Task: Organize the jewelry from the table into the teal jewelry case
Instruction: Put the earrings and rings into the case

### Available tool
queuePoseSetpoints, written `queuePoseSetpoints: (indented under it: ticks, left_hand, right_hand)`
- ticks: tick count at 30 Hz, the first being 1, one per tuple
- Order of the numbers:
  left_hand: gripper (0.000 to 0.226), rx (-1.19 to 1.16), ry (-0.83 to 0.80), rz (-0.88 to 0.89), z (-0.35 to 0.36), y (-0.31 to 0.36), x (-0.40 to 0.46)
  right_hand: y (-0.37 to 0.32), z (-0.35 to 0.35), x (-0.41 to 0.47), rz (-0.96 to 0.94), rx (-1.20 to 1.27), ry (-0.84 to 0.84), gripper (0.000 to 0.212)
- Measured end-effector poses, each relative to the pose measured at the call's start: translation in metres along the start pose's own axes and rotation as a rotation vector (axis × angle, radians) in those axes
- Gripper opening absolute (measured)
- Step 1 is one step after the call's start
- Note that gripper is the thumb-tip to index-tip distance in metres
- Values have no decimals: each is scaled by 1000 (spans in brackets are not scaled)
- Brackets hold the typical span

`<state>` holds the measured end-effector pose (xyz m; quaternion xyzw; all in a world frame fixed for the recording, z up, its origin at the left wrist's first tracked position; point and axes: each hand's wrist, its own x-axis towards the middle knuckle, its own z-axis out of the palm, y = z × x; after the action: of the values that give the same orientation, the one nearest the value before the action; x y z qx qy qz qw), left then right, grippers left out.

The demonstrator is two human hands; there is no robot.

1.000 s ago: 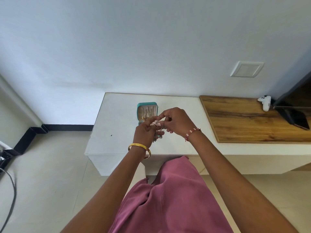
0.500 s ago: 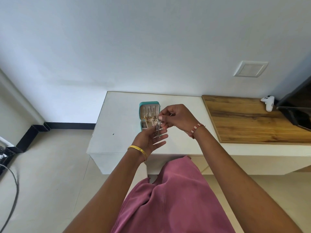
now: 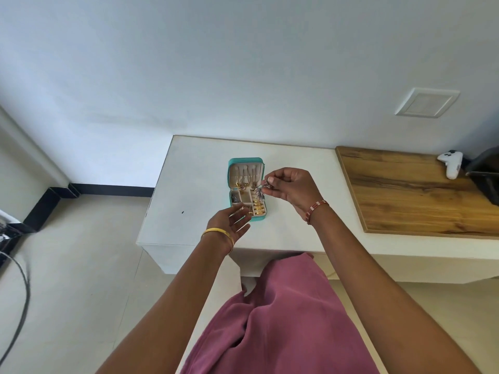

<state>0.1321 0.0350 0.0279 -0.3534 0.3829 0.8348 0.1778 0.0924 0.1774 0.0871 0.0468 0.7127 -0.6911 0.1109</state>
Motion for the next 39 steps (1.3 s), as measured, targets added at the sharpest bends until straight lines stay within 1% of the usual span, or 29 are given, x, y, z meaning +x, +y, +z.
queuePoseSetpoints:
  ticks: [3, 6, 9, 14, 19, 23, 32, 36, 39]
  left_hand:
    - [22, -12, 88, 6, 0, 5, 16]
    - [21, -17, 163, 32, -1, 6, 32]
    - [21, 6, 241, 55, -5, 5, 48]
    - [26, 56, 297, 60, -10, 4, 69]
    - [25, 60, 315, 52, -14, 7, 82]
    - [24, 71, 312, 44, -15, 7, 85]
    - [25, 135, 280, 95, -13, 10, 83]
    - [24, 193, 273, 136, -14, 8, 79]
    - [20, 248, 279, 179, -16, 5, 79]
  right_hand:
    - [11, 2, 18, 40, 19, 39, 11]
    - [24, 4, 40, 83, -3, 84, 16]
    - [38, 7, 61, 122, -37, 94, 19]
    - [60, 17, 90, 180, -95, 94, 17]
    - [76, 28, 108, 206, -134, 80, 14]
    - [89, 32, 114, 203, -240, 79, 12]
    - [86, 25, 108, 148, -366, 101, 18]
    - [87, 21, 96, 103, -438, 135, 18]
    - [95, 15, 82, 47, -537, 216, 21]
